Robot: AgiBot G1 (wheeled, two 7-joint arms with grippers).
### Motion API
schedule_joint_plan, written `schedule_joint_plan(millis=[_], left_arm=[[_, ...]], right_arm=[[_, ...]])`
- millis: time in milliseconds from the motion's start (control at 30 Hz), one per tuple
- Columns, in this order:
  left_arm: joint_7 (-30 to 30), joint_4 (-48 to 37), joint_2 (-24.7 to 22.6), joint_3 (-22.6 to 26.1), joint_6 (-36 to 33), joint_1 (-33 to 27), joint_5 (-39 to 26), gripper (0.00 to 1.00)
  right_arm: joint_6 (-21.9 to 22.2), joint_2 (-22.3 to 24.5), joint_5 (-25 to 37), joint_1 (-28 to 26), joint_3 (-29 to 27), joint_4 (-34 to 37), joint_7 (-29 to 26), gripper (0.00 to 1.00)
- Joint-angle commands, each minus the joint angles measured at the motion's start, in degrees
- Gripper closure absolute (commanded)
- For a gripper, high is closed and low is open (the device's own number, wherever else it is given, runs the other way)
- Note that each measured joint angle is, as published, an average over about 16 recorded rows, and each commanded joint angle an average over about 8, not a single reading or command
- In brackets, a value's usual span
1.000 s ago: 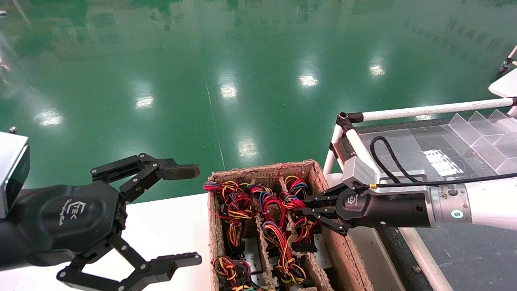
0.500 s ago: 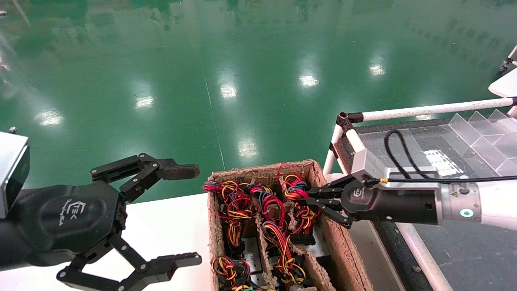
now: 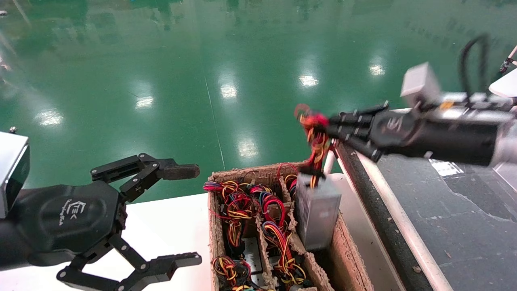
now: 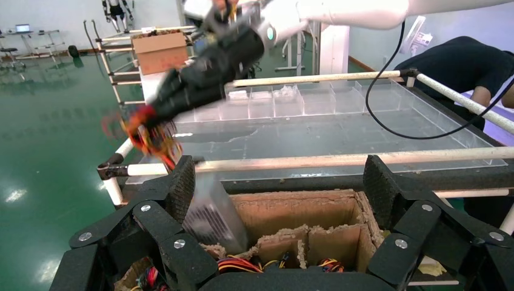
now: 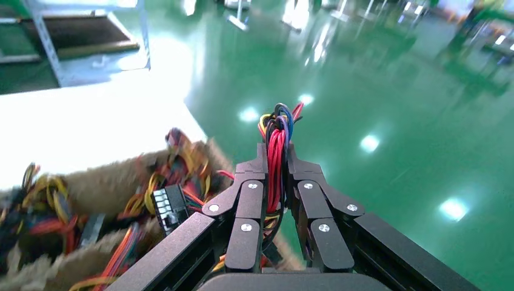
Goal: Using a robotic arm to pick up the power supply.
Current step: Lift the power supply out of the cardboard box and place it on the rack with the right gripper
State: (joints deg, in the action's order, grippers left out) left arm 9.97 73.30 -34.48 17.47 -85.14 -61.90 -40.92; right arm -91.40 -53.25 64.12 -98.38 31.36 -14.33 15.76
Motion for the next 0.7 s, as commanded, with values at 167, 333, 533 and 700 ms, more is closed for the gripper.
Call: schedule_joint_plan(millis=[167, 333, 533, 700], left_arm=[[-0.01, 0.00, 0.01, 0.02, 0.01, 0.00, 0.01, 0.00], [-0.01, 0.00, 0.01, 0.03, 0.01, -0.01, 0.02, 0.00], [-0.02, 0.00, 0.02, 0.04, 0.02, -0.01, 0.03, 0.00], [-0.03, 0.00, 0.02, 0.06, 0.02, -0.01, 0.04, 0.00]], right_arm=[[0.28, 3.50, -3.59, -2.90, 0.29, -6.24, -4.04, 1.00], [1.16, 6.09, -3.60, -6.11, 1.46, -8.29, -4.54, 1.00], [2.87, 7.86, -1.03, -10.61, 2.79, -5.62, -2.21, 1.00], [5.06, 8.65, 2.08, -14.51, 4.05, -1.47, 0.71, 1.00]])
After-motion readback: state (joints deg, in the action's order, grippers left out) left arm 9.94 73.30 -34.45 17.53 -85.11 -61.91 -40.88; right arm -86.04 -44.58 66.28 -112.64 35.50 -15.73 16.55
